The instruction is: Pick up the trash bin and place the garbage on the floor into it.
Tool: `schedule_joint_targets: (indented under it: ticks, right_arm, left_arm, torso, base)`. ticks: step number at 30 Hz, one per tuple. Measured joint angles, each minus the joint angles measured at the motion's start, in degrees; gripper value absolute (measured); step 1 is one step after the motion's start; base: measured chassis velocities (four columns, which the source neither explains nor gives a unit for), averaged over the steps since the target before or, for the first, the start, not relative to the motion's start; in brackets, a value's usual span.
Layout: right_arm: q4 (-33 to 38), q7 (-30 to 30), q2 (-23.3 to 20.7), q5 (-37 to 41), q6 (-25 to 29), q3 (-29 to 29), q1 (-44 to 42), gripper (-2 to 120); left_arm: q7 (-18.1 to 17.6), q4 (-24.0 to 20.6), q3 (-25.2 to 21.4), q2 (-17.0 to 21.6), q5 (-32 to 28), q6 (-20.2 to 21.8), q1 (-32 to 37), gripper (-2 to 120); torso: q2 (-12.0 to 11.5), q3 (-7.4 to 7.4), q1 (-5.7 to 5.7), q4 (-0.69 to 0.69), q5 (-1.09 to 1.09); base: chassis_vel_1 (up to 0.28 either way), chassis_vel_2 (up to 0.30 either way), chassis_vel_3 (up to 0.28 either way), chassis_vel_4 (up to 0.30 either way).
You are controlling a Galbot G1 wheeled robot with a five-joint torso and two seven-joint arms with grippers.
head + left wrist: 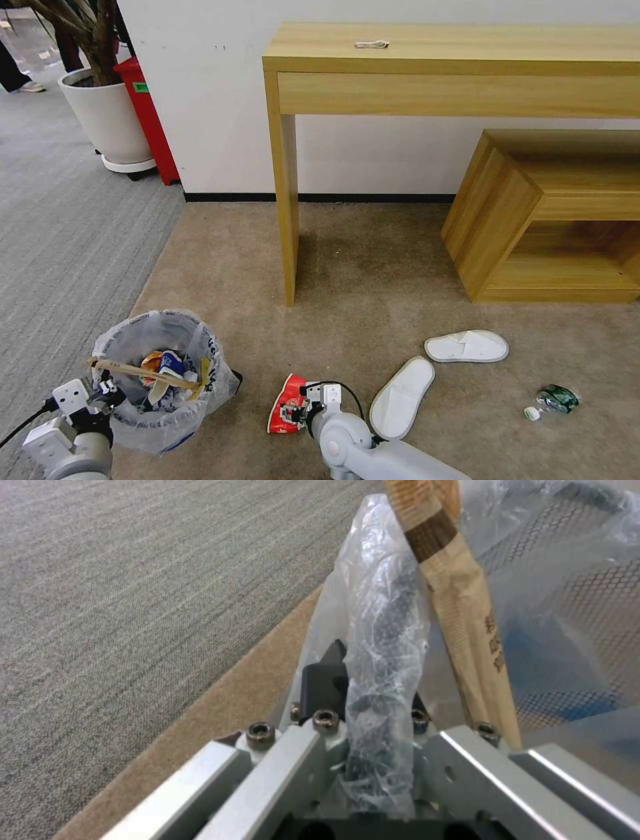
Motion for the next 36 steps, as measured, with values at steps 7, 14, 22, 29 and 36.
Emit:
schedule_joint_targets:
  ticks: [7, 14, 22, 29, 36]
  right_arm:
    - [-1.03, 0.03, 0.21, -0.7, 0.85, 0.0, 0.42, 72]
    - [-1.62, -0.23, 0.1, -1.63, 1.63, -0.01, 0.27, 45]
    - [-1.57, -0.53, -0.21, -2.33, 1.84, -0.12, -0.13, 20]
    - [-1.16, -0.96, -1.0, -3.2, 2.05, -0.12, -0.12, 0]
    - [-0.43, -3.35, -3.46, -5.3, 3.83, 0.31, -0.42, 0]
  left_arm:
    - [0.07, 0.0, 0.1, -0.1, 0.02, -0.07, 0.09, 1]
    - [0.11, -0.25, 0.29, -0.18, 0.03, -0.21, 0.14, 1]
    - [0.13, -0.3, 0.32, -0.18, 0.1, -0.22, 0.12, 1]
    - [0.17, -0.2, 0.63, -0.29, 0.23, -0.24, 0.0, 1]
    - [0.2, 0.16, 0.75, -0.22, 0.26, -0.25, -0.1, 1]
  torso:
    - [0.0, 0.0, 0.0, 0.0, 0.0]
    - [0.0, 0.0, 0.0, 0.0, 0.0]
    - [0.0, 0.0, 0.0, 0.0, 0.01]
    - [0.0, 0.0, 0.0, 0.01, 0.01]
    - [0.0, 0.0, 0.0, 0.01, 0.01]
  base:
    - [0.0, 0.0, 0.0, 0.0]
    - [0.0, 0.0, 0.0, 0.0]
    - [0.0, 0.0, 0.0, 0.0]
    - [0.0, 0.0, 0.0, 0.0]
    - [0.0, 0.0, 0.0, 0.0]
